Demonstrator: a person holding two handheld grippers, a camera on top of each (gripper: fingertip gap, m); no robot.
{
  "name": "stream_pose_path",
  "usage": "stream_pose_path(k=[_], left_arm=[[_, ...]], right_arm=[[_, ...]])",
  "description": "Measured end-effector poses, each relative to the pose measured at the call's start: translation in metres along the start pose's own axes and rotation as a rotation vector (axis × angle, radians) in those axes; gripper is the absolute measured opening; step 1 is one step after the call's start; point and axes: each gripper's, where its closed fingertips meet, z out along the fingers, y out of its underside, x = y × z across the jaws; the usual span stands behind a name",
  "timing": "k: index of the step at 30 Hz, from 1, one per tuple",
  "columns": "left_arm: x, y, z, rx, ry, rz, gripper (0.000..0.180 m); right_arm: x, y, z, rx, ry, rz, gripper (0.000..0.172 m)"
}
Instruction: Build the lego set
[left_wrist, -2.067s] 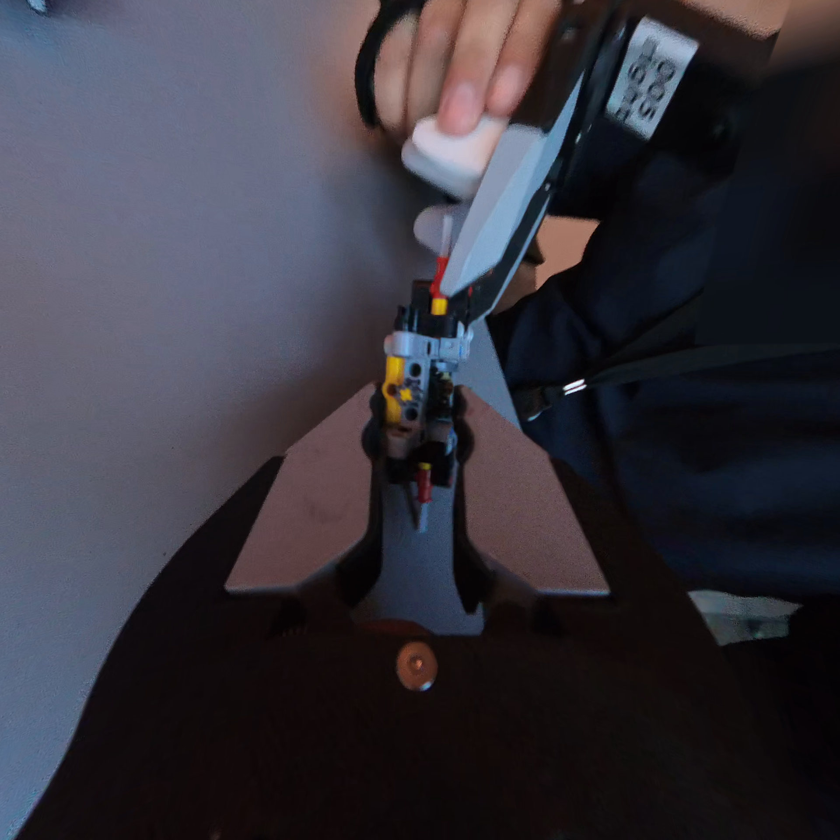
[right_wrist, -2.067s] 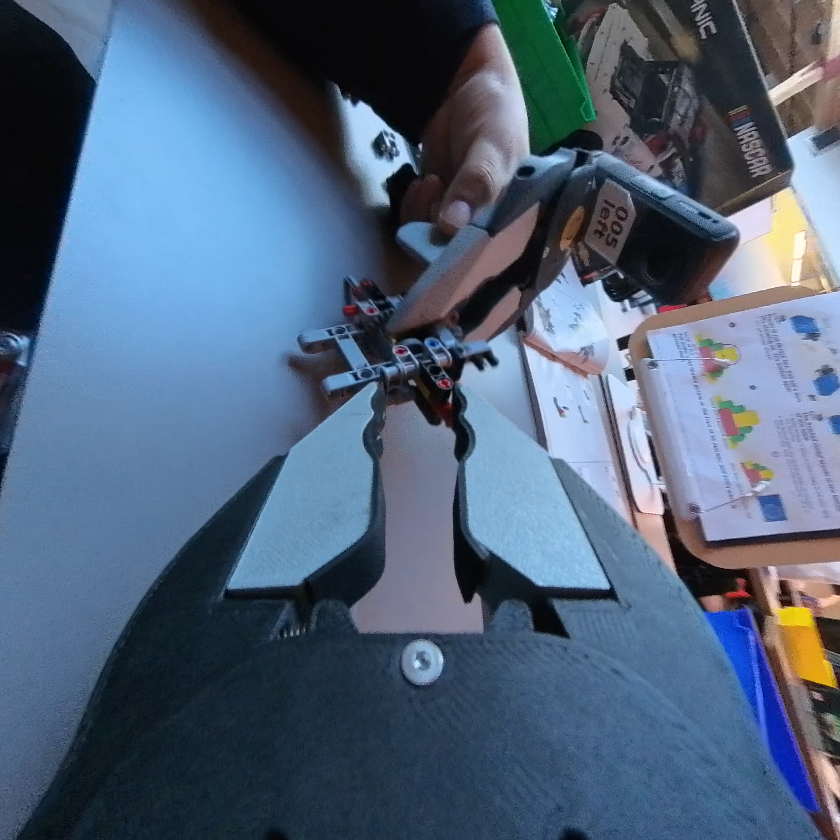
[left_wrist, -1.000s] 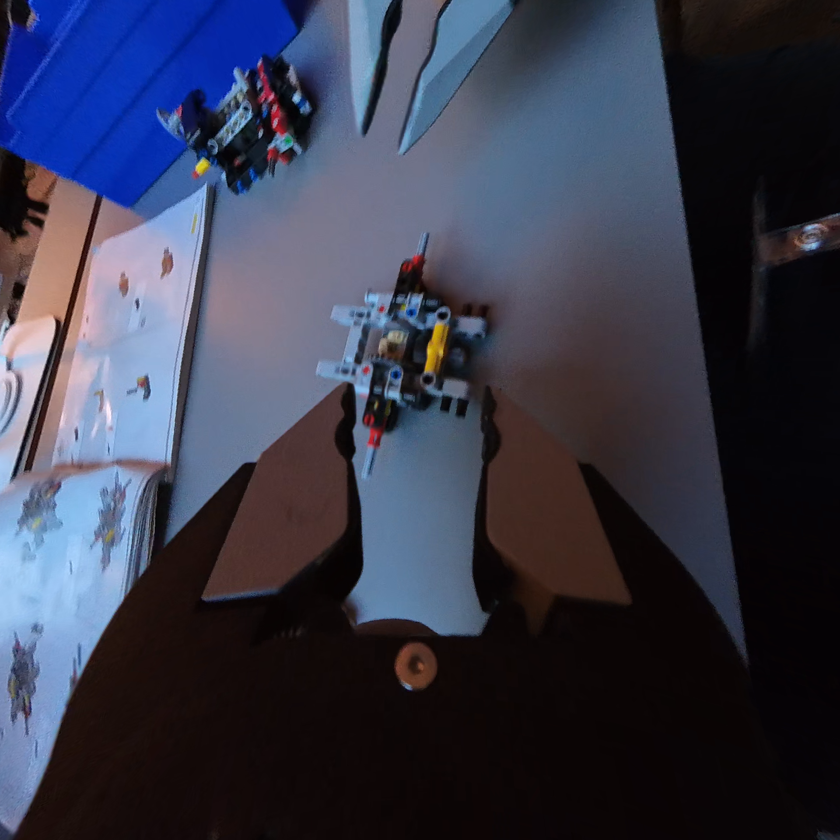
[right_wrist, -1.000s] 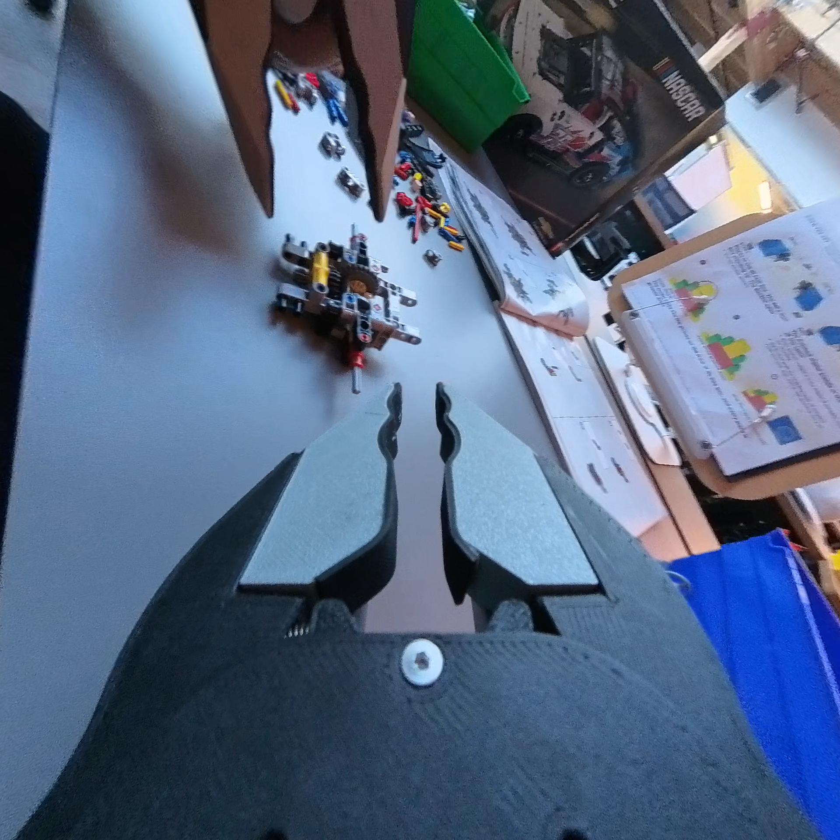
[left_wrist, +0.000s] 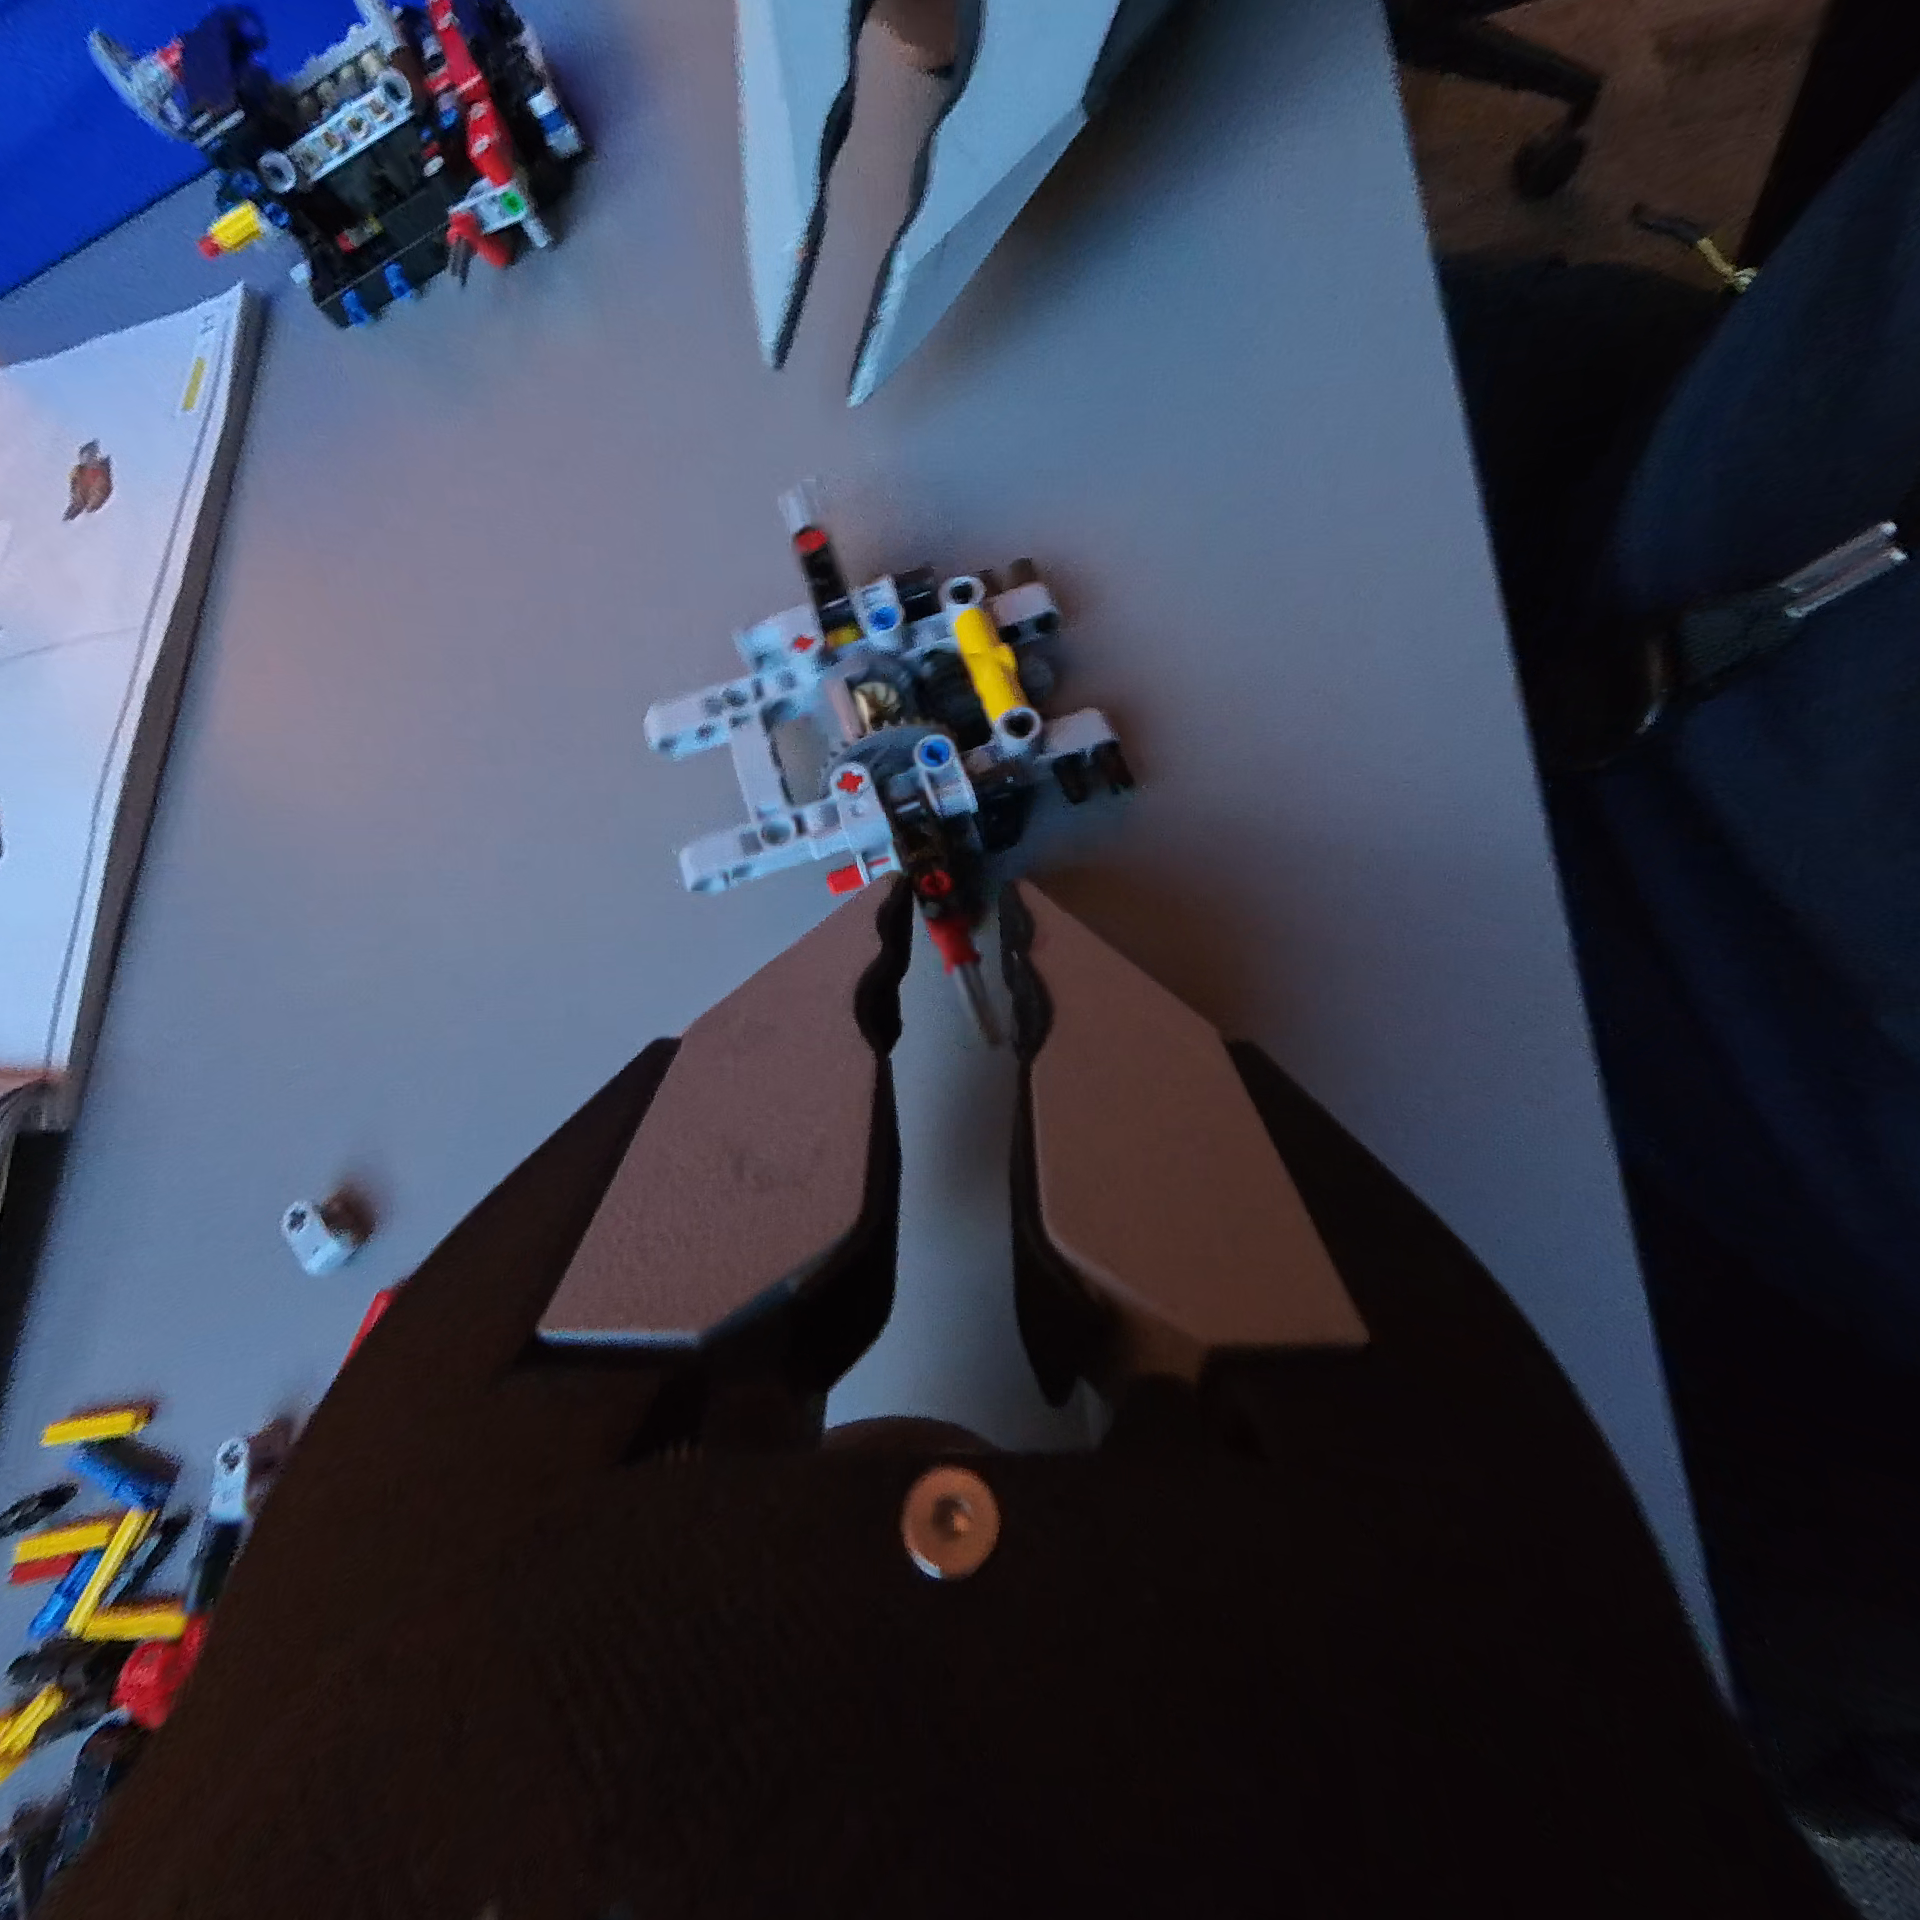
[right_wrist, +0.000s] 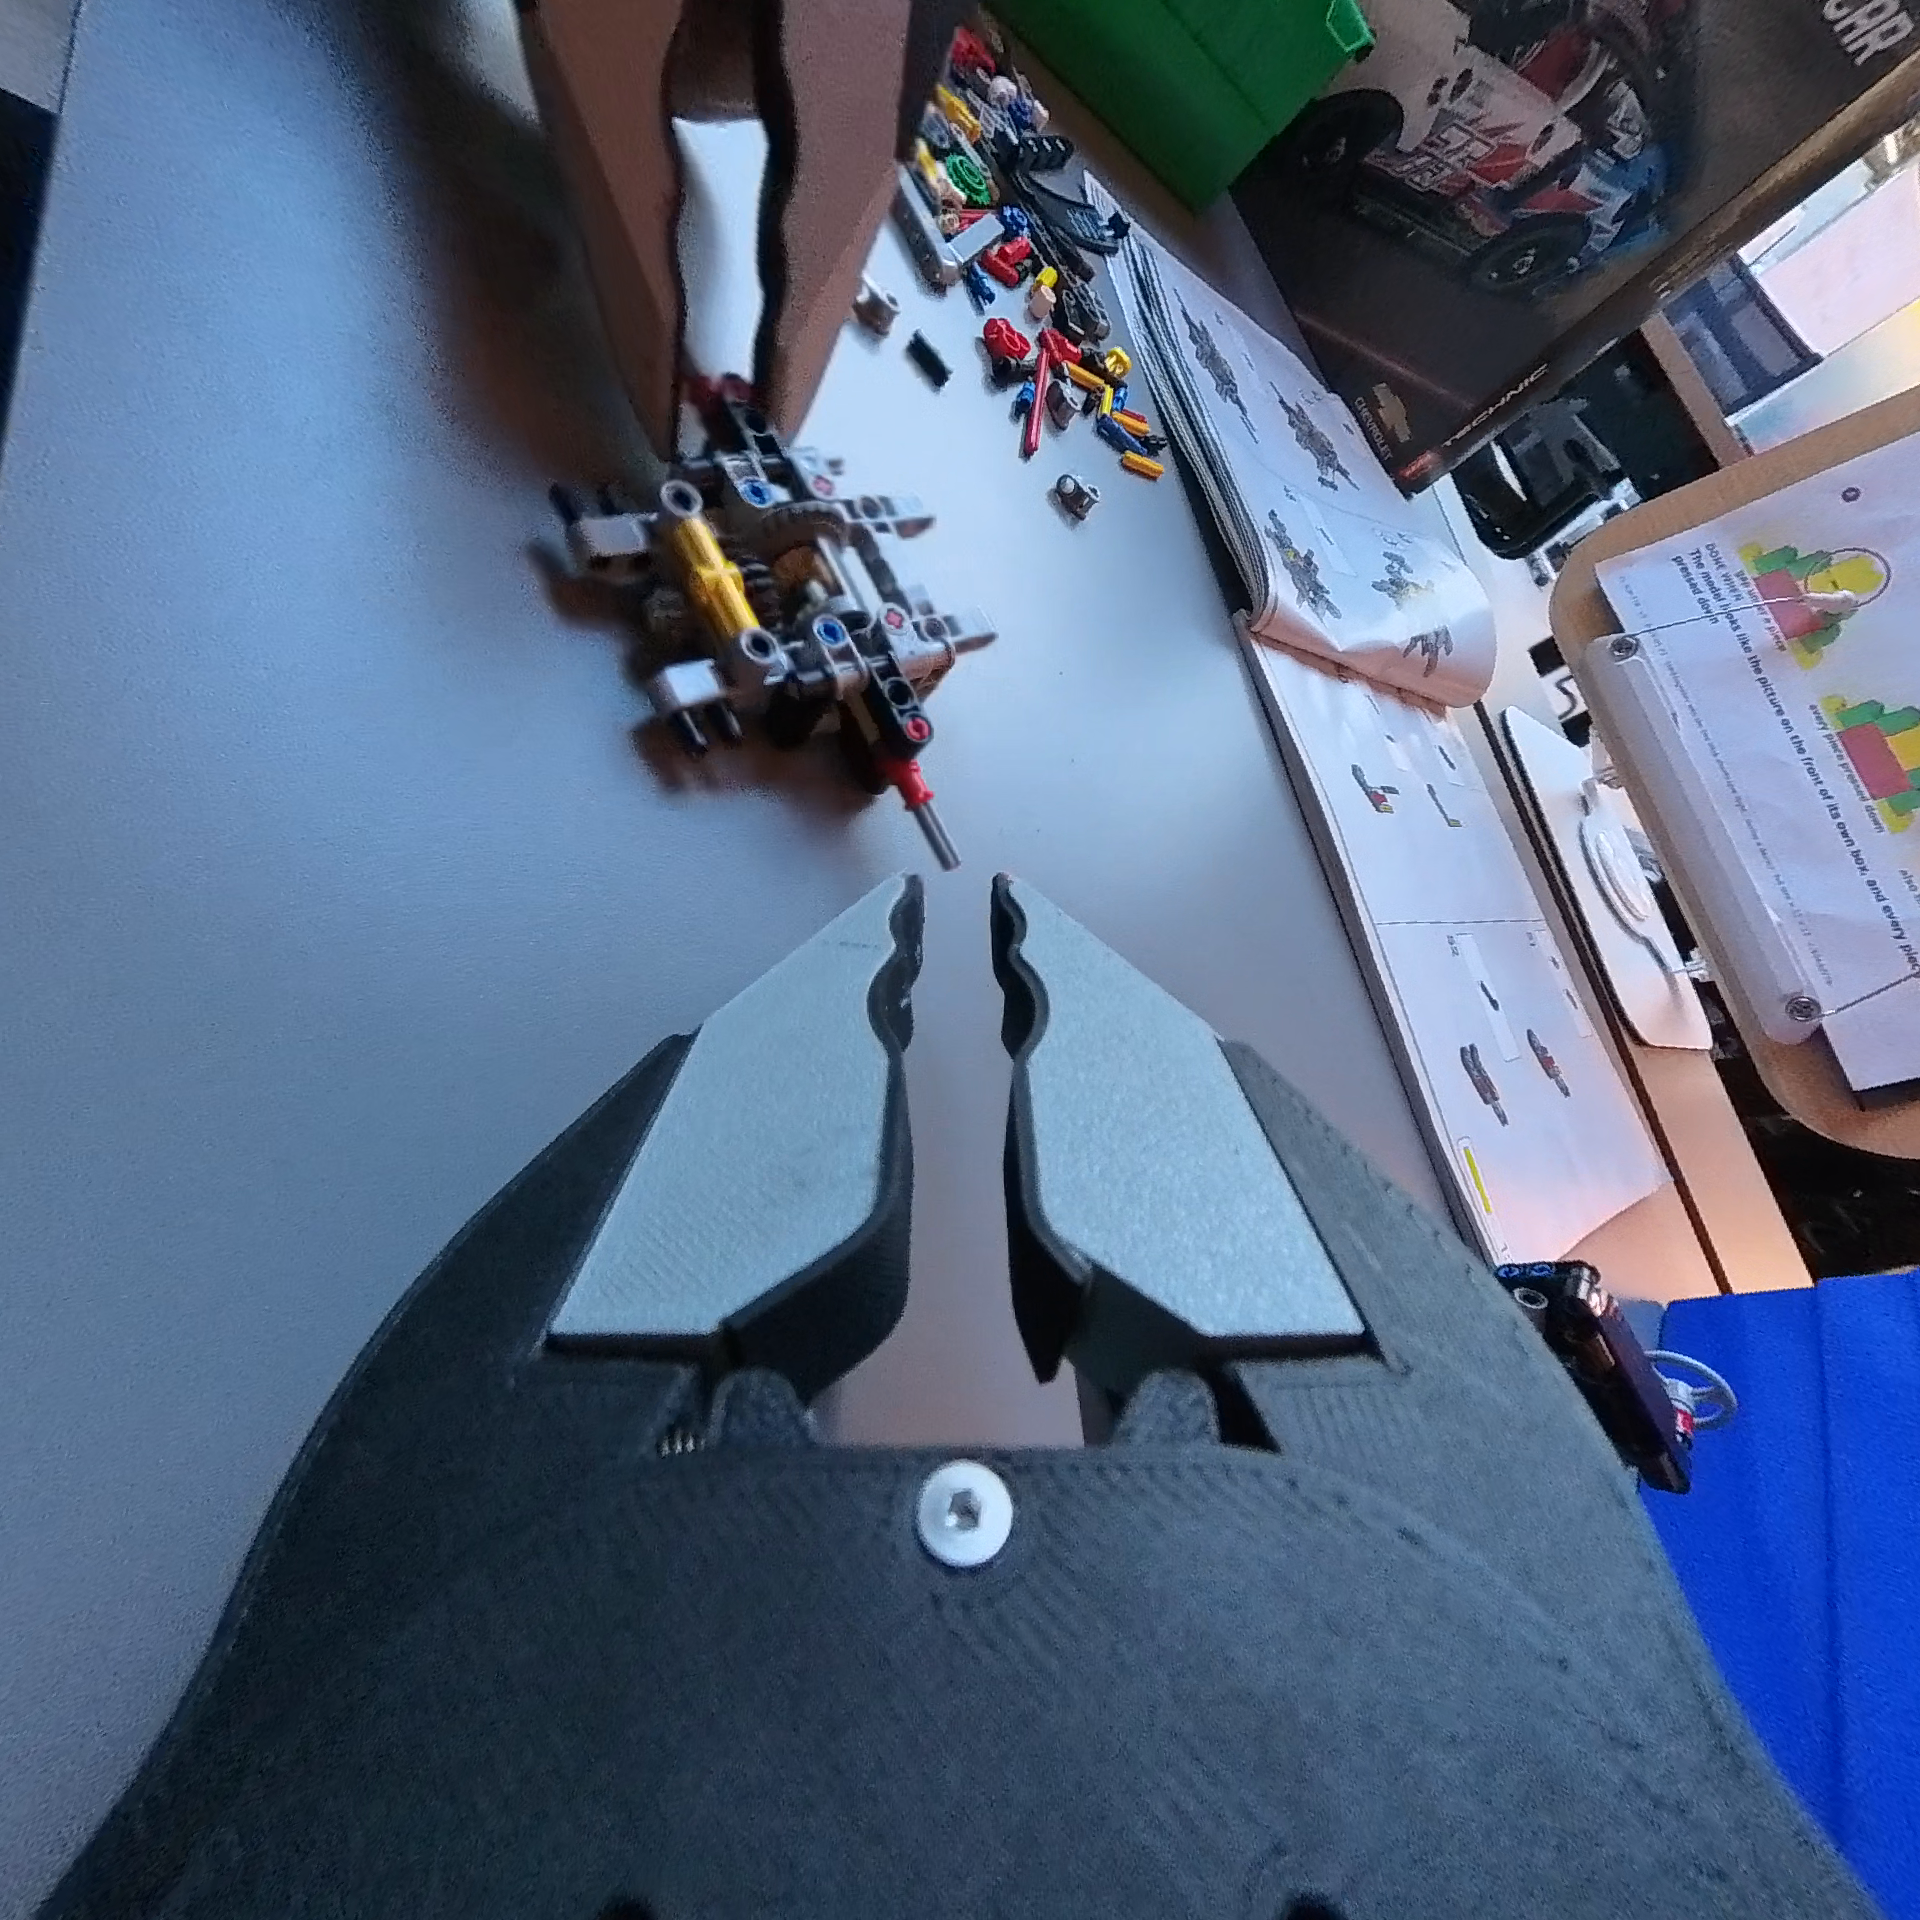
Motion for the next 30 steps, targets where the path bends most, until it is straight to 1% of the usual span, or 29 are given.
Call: stream_pose_path(k=[4, 7, 10, 14, 20, 26, 30], left_arm=[[0.012, -0.005, 0.005, -0.023, 0.001, 0.050, 0.013], [0.016, -0.005, 0.008, -0.036, 0.009, 0.031, 0.012], [0.006, 0.000, 0.008, -0.074, -0.044, -0.003, 0.007], [-0.002, 0.002, 0.008, -0.076, -0.061, -0.038, 0.006], [-0.022, 0.008, 0.008, -0.094, -0.119, -0.154, 0.007], [-0.036, 0.014, 0.007, -0.077, -0.124, -0.300, 0.010], [-0.035, 0.015, 0.006, -0.074, -0.106, -0.308, 0.010]], right_arm=[[-0.002, 0.000, 0.000, -0.006, -0.001, -0.010, 0.010], [-0.006, 0.000, 0.000, -0.014, -0.004, -0.034, 0.009], [-0.009, 0.001, 0.001, -0.026, -0.008, -0.057, 0.009], [-0.010, 0.001, 0.001, -0.029, -0.007, -0.066, 0.009], [-0.008, 0.002, 0.001, -0.029, -0.004, -0.057, 0.008], [-0.003, 0.005, 0.000, -0.038, 0.008, -0.033, 0.006], [-0.002, 0.009, 0.002, -0.063, 0.011, -0.035, 0.007]])
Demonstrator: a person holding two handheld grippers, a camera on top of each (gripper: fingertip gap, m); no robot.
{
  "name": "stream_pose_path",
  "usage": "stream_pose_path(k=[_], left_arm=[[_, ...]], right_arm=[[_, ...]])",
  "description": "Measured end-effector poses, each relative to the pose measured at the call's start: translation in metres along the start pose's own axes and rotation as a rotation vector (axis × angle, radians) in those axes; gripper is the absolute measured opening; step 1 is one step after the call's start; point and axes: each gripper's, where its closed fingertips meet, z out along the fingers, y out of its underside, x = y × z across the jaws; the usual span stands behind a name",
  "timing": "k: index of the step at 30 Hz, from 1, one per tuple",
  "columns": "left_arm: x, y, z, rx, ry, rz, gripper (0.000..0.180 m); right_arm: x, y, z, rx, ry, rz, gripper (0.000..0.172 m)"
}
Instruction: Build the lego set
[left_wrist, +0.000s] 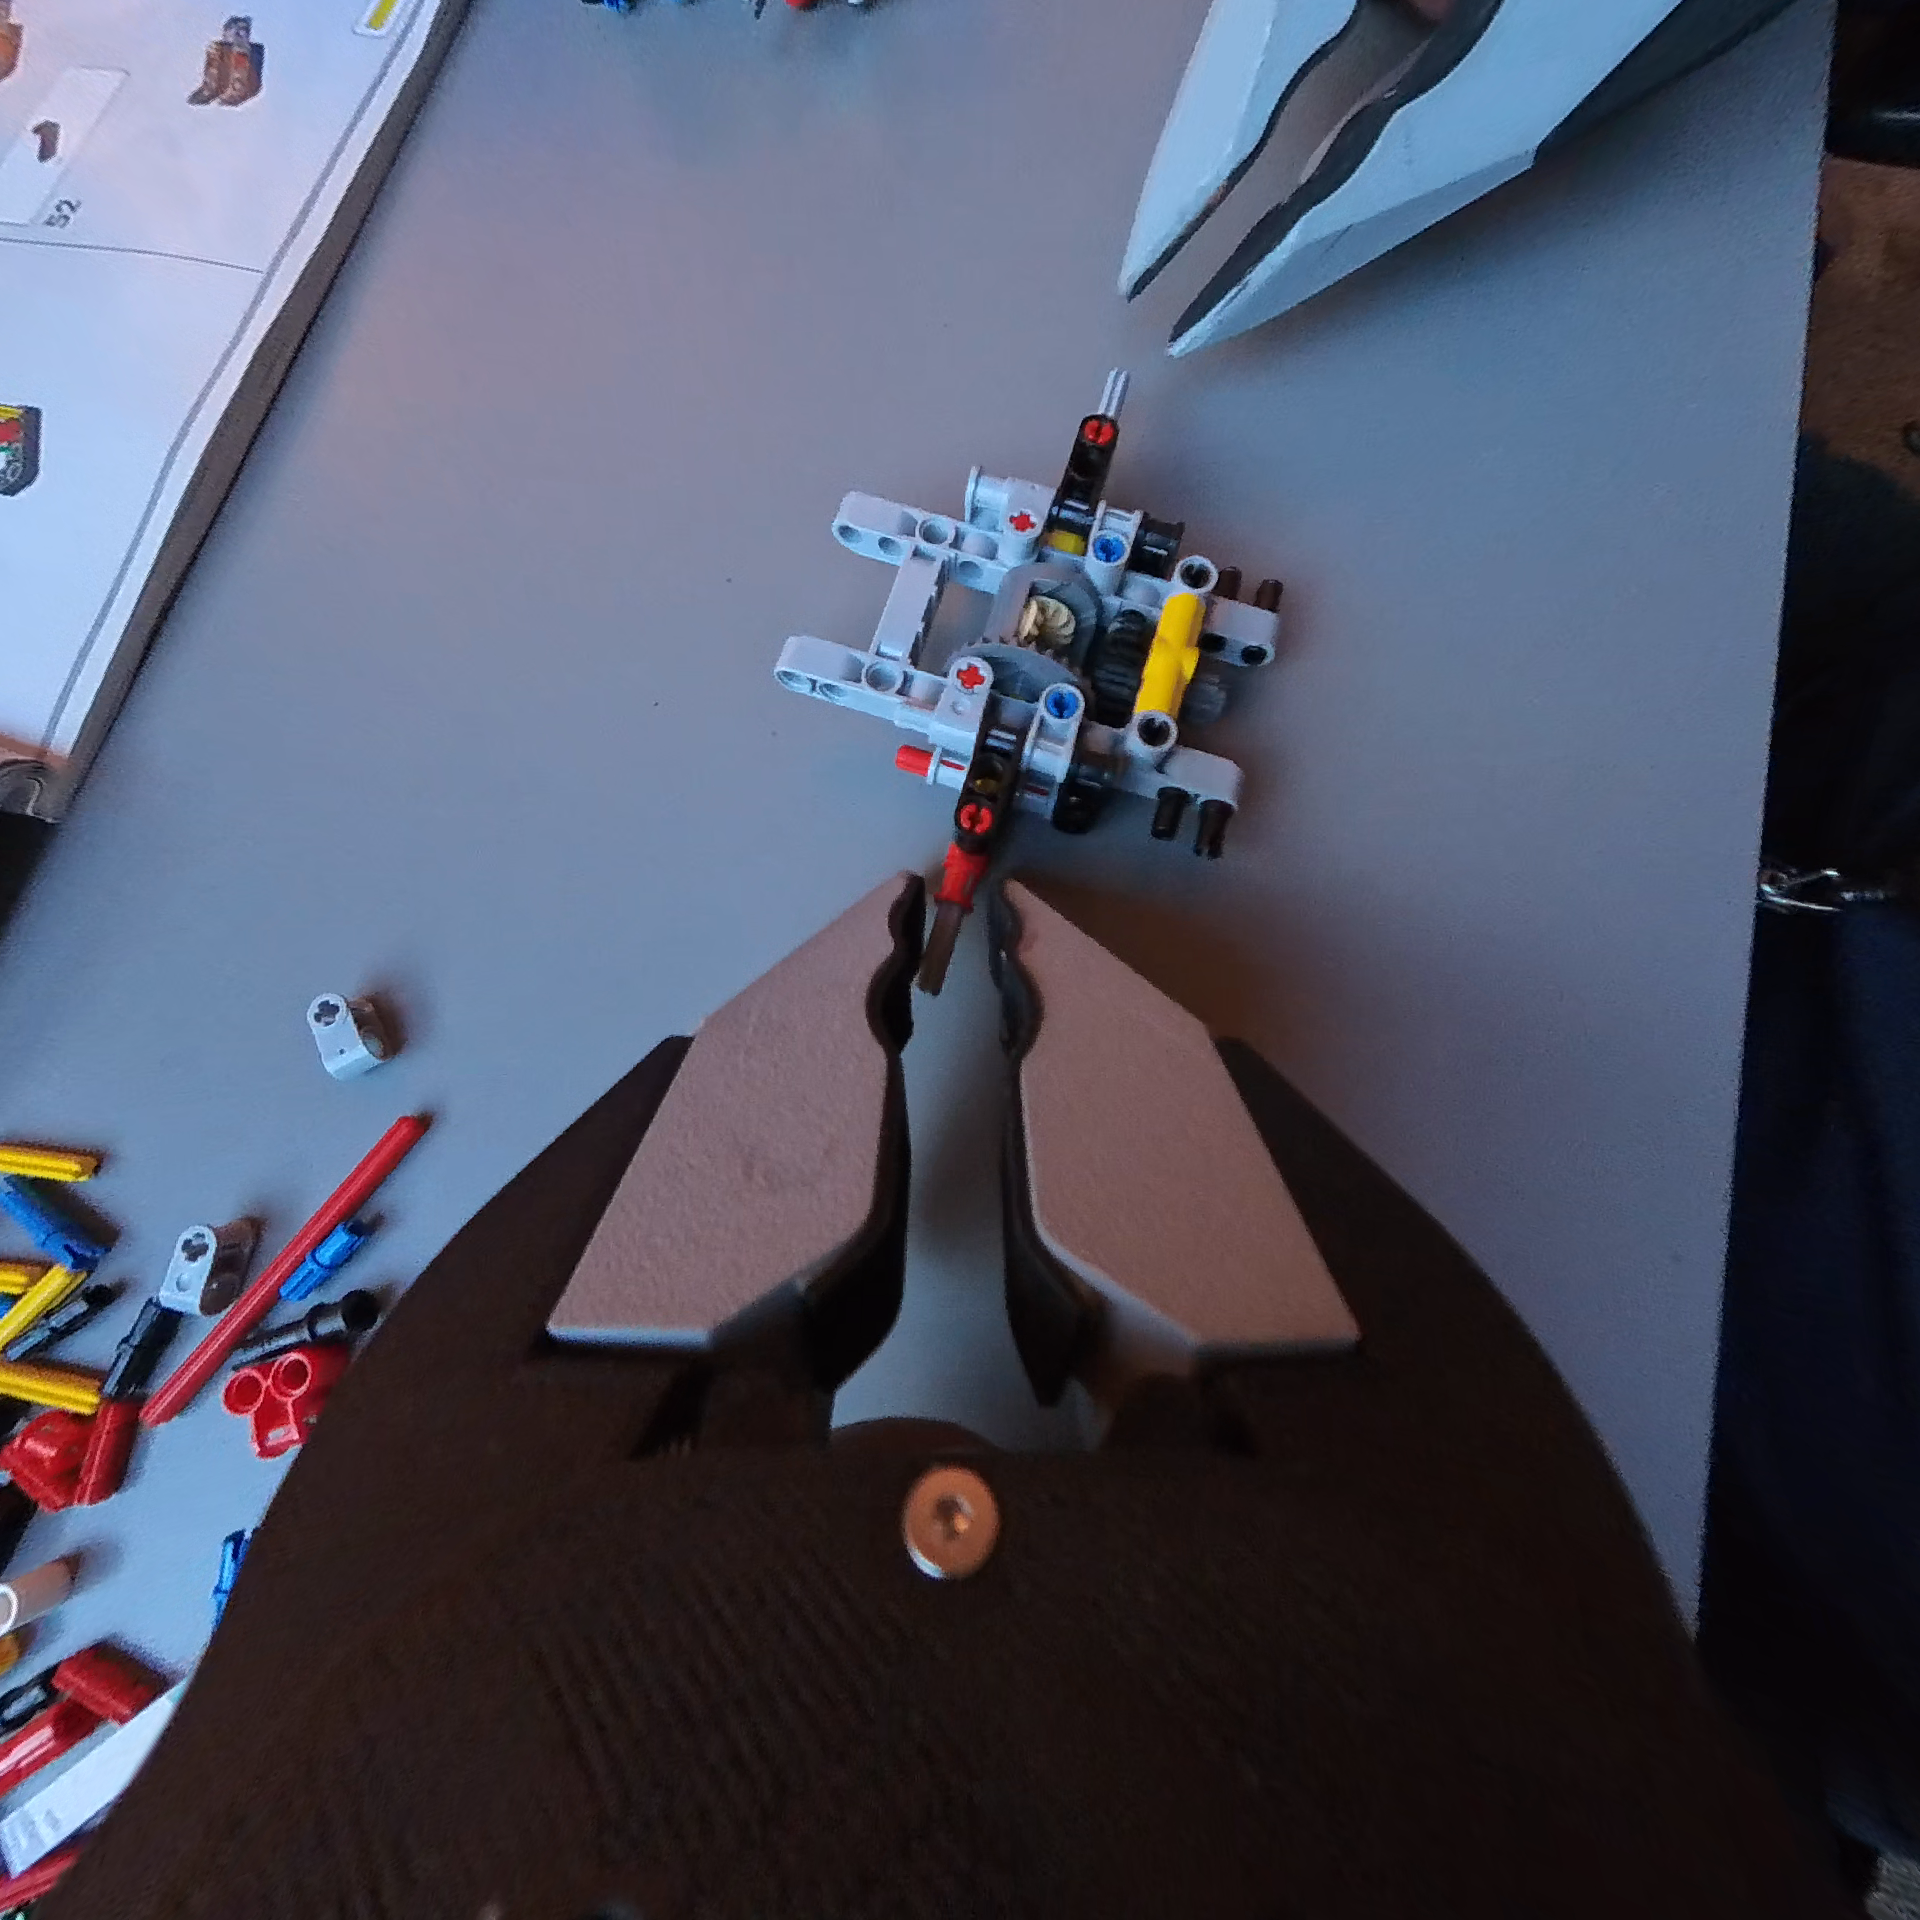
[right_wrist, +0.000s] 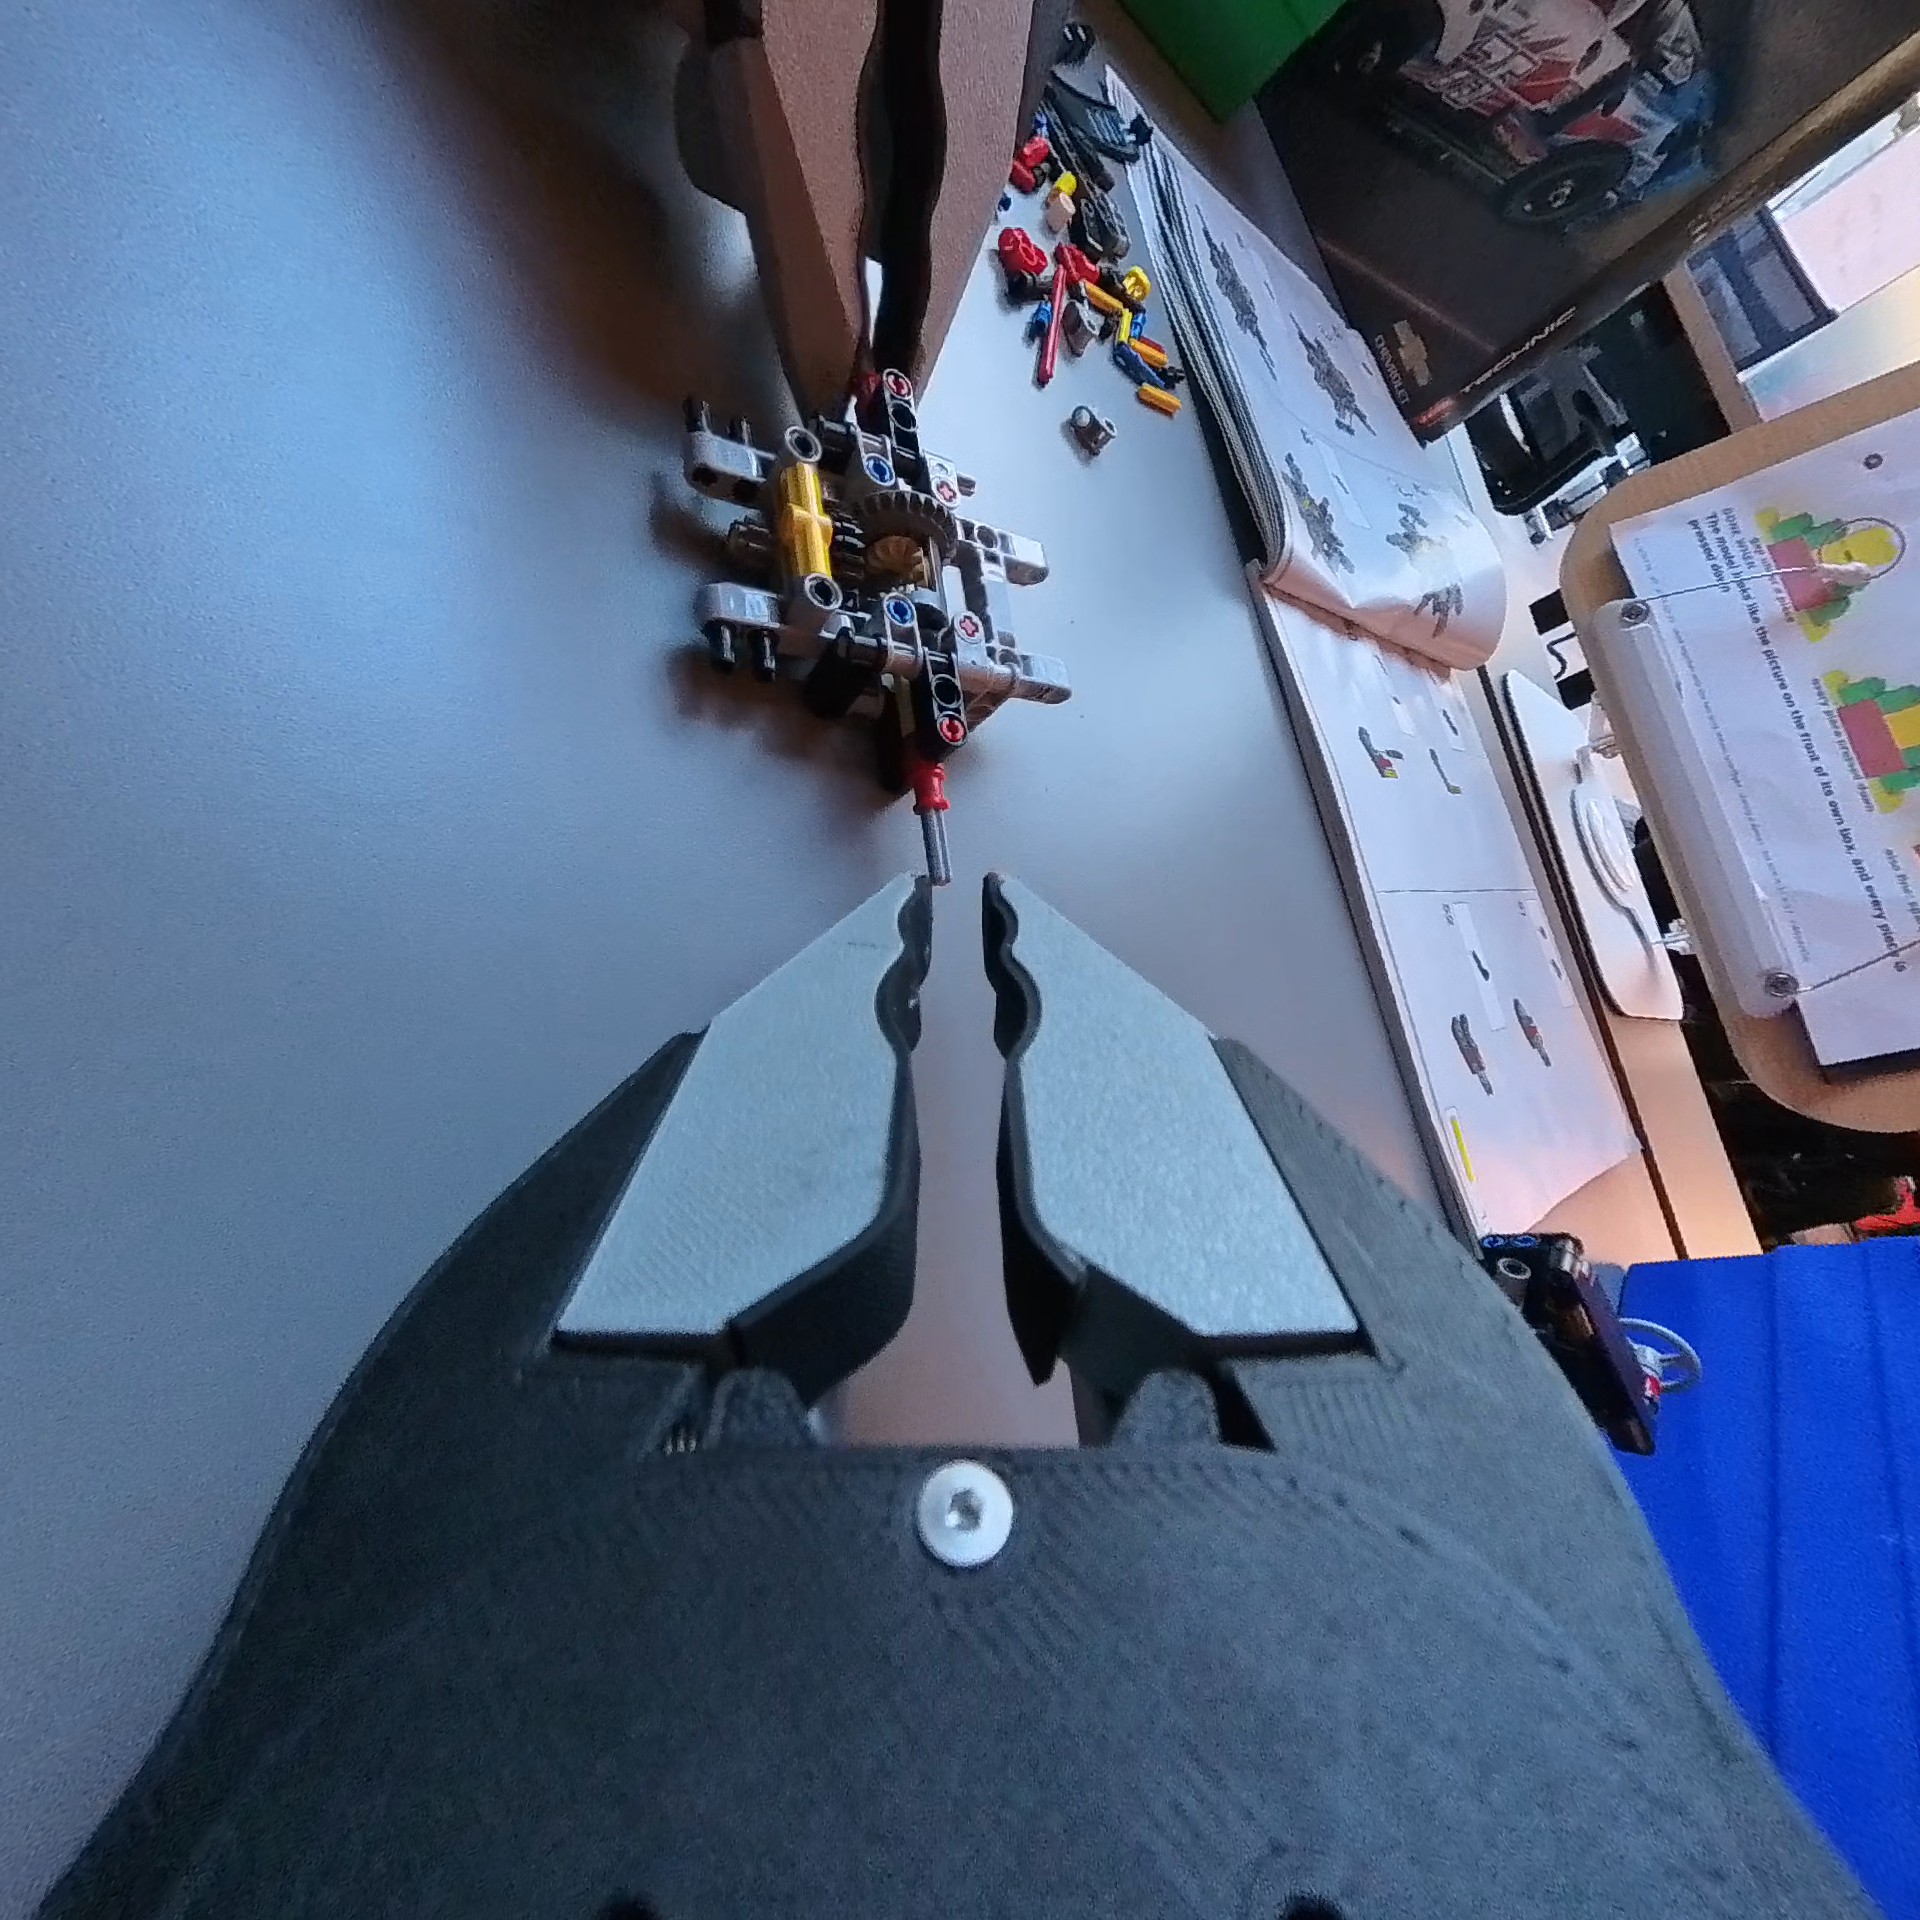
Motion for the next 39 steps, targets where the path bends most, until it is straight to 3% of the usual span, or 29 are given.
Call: stream_pose_path(k=[9, 21, 29, 39], left_arm=[[-0.012, -0.003, 0.005, -0.003, -0.004, -0.088, 0.005], [0.010, -0.004, 0.004, -0.028, 0.012, 0.097, 0.004], [0.025, -0.002, 0.000, -0.054, 0.047, 0.112, 0.004], [-0.007, -0.001, 0.002, -0.037, -0.028, 0.053, 0.004]], right_arm=[[0.000, 0.005, 0.004, -0.039, 0.001, -0.010, 0.005], [0.001, 0.006, 0.004, -0.040, 0.004, -0.007, 0.003], [0.000, 0.006, 0.003, -0.037, 0.002, -0.014, 0.003], [0.000, 0.007, 0.003, -0.042, 0.004, -0.013, 0.002]])
